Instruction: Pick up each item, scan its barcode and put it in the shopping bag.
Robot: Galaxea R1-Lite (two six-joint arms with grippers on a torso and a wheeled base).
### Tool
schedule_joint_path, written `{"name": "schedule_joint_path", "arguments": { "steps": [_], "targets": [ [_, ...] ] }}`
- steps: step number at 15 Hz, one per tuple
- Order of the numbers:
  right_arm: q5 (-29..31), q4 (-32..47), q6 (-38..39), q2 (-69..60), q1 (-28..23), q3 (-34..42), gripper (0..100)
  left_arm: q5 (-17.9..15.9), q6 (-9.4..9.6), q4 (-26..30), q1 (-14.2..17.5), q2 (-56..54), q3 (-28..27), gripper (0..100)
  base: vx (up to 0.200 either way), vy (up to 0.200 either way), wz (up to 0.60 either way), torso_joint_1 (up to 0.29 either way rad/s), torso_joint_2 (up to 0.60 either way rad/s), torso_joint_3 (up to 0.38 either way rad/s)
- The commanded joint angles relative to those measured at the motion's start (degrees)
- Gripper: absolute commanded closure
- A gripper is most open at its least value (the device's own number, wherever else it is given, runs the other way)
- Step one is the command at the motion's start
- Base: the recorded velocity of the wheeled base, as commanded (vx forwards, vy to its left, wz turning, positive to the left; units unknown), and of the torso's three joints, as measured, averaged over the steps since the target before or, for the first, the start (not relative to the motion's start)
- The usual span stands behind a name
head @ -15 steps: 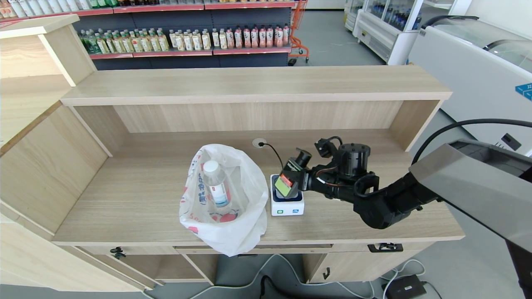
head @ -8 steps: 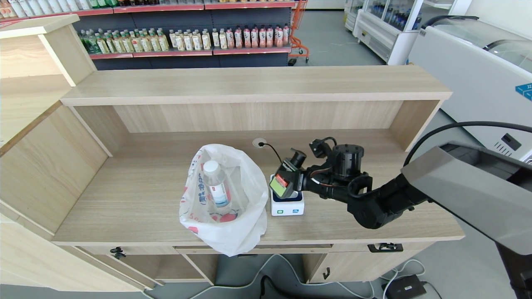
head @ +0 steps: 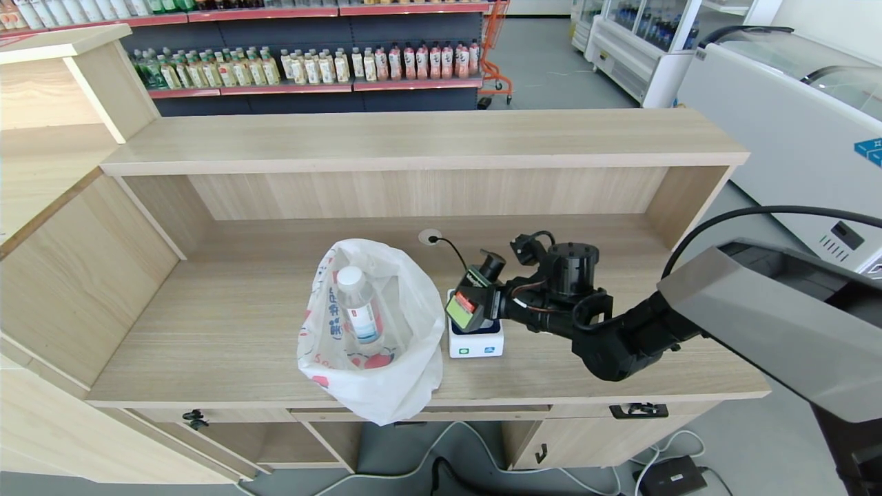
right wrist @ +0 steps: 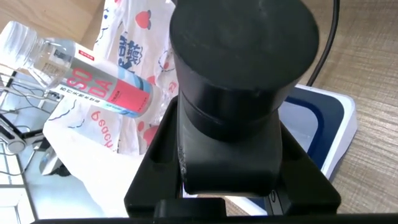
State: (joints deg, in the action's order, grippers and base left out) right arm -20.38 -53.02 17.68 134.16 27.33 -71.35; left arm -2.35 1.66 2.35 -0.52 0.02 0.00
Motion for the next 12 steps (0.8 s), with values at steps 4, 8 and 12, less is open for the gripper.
{"name": "schedule_joint_path", "arguments": {
  "steps": [4, 8, 12],
  "targets": [
    [0.7, -0.2, -2.0, -4.1, -0.8, 0.9, 100, 0.0, 0.01, 0.0, 0.0, 0.0, 0.0, 0, 0.000, 0.000, 0.00, 0.000, 0.00, 0.000],
    [4.7, -1.2, -25.2, -25.4, -14.3, 21.9, 100, 0.0, 0.01, 0.0, 0.0, 0.0, 0.0, 0, 0.000, 0.000, 0.00, 0.000, 0.00, 0.000],
    [4.7, -3.5, -45.1, -42.1, -25.7, 35.8, 100, 0.0, 0.01, 0.0, 0.0, 0.0, 0.0, 0, 0.000, 0.000, 0.00, 0.000, 0.00, 0.000]
  ]
}}
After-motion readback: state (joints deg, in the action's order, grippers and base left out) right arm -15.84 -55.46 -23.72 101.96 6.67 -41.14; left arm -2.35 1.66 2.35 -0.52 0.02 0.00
